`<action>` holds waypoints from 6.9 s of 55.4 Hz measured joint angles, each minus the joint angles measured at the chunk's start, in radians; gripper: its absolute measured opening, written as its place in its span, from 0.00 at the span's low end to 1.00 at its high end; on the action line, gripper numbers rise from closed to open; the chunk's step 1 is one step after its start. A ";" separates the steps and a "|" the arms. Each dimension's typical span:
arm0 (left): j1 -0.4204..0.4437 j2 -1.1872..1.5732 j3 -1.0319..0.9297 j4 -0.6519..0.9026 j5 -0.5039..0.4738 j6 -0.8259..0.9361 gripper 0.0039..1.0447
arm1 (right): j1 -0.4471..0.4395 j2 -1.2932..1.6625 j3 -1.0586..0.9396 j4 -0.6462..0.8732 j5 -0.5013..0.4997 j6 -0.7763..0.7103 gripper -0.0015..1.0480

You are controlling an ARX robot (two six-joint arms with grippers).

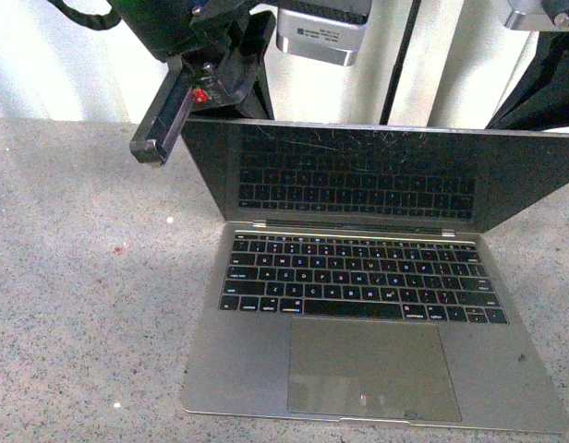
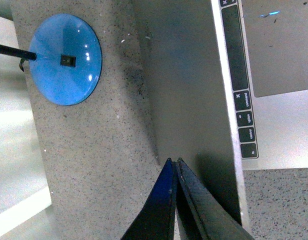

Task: Close laptop

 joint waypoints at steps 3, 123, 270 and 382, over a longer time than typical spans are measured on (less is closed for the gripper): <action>-0.005 -0.007 -0.019 0.009 0.002 0.000 0.03 | 0.002 -0.005 -0.021 0.014 0.006 0.000 0.03; -0.103 0.086 -0.433 0.481 0.044 -0.120 0.03 | 0.080 0.084 -0.432 0.395 -0.026 0.097 0.03; 0.374 -1.283 -1.453 1.218 -0.291 -1.436 0.03 | -0.031 -1.162 -1.360 1.418 0.514 1.537 0.03; 0.374 -1.927 -1.526 0.675 -0.297 -1.440 0.03 | -0.031 -1.916 -1.495 0.811 0.514 1.540 0.09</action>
